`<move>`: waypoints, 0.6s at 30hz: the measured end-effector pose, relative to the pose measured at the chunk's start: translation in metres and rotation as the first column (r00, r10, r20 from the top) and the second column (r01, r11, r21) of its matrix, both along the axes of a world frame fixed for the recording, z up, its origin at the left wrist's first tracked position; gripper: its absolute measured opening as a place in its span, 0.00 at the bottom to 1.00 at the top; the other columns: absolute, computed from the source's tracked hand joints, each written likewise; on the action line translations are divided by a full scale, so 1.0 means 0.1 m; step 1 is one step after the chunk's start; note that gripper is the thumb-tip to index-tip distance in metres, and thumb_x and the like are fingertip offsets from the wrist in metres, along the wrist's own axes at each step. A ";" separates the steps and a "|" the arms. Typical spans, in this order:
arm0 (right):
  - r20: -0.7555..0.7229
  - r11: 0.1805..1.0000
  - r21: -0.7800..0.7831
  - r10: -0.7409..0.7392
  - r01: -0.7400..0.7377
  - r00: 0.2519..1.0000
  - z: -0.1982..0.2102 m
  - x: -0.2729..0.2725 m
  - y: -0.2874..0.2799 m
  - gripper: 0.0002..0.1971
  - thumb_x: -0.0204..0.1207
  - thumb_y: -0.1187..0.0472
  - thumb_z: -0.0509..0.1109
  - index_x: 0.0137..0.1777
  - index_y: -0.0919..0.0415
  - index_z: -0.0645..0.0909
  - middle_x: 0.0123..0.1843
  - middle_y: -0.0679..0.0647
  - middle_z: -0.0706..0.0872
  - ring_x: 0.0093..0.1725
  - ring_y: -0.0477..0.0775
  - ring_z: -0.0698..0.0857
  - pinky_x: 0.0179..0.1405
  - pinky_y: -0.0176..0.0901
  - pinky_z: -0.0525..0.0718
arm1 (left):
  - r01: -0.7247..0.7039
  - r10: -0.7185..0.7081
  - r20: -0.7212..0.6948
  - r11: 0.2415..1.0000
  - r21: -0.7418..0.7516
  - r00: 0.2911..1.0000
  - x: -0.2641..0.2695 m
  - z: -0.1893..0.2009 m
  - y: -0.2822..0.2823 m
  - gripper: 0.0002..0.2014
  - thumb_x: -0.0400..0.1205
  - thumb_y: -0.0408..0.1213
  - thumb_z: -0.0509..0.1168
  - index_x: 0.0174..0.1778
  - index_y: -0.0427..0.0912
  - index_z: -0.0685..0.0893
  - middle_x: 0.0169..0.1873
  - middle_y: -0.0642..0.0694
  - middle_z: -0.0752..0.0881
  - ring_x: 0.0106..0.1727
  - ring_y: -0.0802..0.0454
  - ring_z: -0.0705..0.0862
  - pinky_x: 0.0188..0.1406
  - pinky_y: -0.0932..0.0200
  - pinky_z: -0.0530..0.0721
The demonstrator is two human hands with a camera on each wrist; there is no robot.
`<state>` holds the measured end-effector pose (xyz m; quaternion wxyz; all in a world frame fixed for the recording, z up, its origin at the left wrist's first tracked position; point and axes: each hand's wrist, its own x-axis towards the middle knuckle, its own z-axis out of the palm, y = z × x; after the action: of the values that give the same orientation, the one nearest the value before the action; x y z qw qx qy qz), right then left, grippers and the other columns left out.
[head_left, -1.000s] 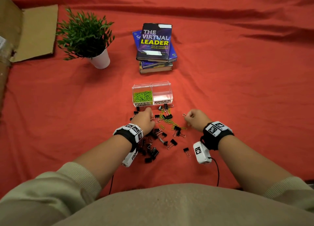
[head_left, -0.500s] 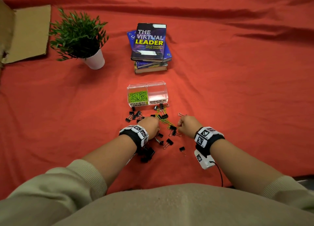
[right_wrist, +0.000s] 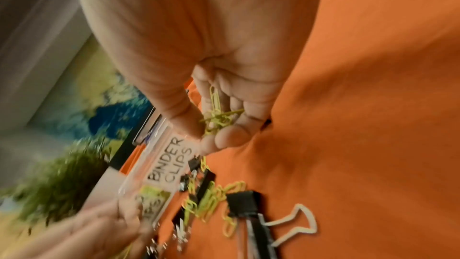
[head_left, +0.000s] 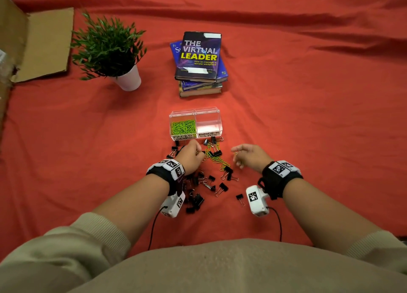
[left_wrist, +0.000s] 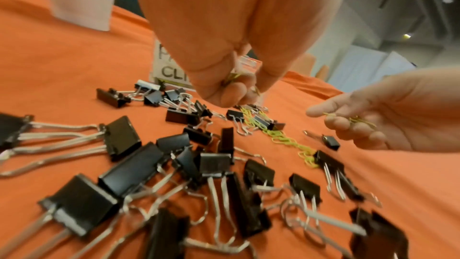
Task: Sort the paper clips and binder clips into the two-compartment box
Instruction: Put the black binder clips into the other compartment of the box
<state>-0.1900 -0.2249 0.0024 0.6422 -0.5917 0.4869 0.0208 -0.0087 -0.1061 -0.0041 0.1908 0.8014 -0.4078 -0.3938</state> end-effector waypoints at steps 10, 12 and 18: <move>-0.211 0.874 -0.389 0.224 -0.292 0.951 -0.11 0.53 0.06 0.05 0.77 0.61 0.68 0.50 0.58 0.83 0.34 0.48 0.80 0.29 0.46 0.77 0.27 0.37 0.76 | -0.290 0.291 -0.218 0.956 0.039 0.932 0.07 -0.06 -0.07 0.11 0.84 0.31 0.48 0.46 0.45 0.75 0.31 0.49 0.76 0.30 0.51 0.73 0.31 0.56 0.73; -0.309 0.772 -0.458 0.327 -0.441 0.893 -0.17 0.57 0.08 0.05 0.76 0.60 0.69 0.50 0.54 0.82 0.35 0.48 0.81 0.33 0.49 0.80 0.31 0.40 0.79 | -0.243 0.244 -0.151 0.970 0.022 0.958 0.07 -0.06 -0.11 0.10 0.85 0.35 0.50 0.46 0.43 0.77 0.30 0.51 0.75 0.31 0.51 0.73 0.36 0.57 0.73; -0.367 0.756 -0.453 0.325 -0.472 0.872 -0.27 0.37 0.02 0.04 0.76 0.58 0.68 0.49 0.55 0.81 0.43 0.51 0.85 0.44 0.52 0.83 0.43 0.43 0.81 | 0.015 -0.020 0.120 0.999 0.043 0.993 0.04 -0.15 -0.15 0.05 0.82 0.39 0.63 0.49 0.44 0.74 0.36 0.51 0.79 0.38 0.49 0.79 0.35 0.58 0.74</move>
<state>-0.1530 -0.2234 -0.0249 0.3631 -0.8274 0.4161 0.1026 -0.0046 -0.1209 -0.0195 0.1456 0.8239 -0.4173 -0.3548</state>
